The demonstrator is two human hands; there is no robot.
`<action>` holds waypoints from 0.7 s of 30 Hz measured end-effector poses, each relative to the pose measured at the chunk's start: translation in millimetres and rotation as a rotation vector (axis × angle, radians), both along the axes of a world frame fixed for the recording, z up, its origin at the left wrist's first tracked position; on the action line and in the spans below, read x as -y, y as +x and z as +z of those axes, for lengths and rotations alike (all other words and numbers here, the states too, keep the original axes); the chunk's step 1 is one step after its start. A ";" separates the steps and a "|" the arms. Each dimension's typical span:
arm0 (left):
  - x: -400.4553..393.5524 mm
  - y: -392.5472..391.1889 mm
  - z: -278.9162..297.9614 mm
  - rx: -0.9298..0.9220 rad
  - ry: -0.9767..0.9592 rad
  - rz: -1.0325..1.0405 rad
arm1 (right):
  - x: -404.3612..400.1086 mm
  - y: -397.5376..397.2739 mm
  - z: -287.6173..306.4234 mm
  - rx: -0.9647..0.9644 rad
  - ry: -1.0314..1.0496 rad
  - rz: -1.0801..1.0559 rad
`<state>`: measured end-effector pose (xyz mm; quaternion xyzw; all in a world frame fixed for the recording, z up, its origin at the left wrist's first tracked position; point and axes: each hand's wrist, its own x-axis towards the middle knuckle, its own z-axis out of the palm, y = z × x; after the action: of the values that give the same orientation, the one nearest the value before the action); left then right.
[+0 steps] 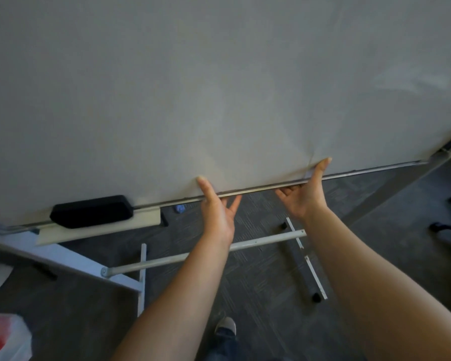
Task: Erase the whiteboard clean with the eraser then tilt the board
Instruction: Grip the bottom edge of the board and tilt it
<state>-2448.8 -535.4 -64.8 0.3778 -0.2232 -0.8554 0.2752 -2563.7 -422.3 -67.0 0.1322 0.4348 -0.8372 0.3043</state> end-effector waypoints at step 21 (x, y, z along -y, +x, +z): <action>-79.7 -284.9 11.0 0.035 0.020 0.122 | -60.1 -291.5 4.4 0.016 0.018 0.051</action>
<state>-2733.7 -455.7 -53.8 0.4083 -0.1959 -0.8326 0.3189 -2855.2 -362.2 -62.6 0.1306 0.4432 -0.8240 0.3279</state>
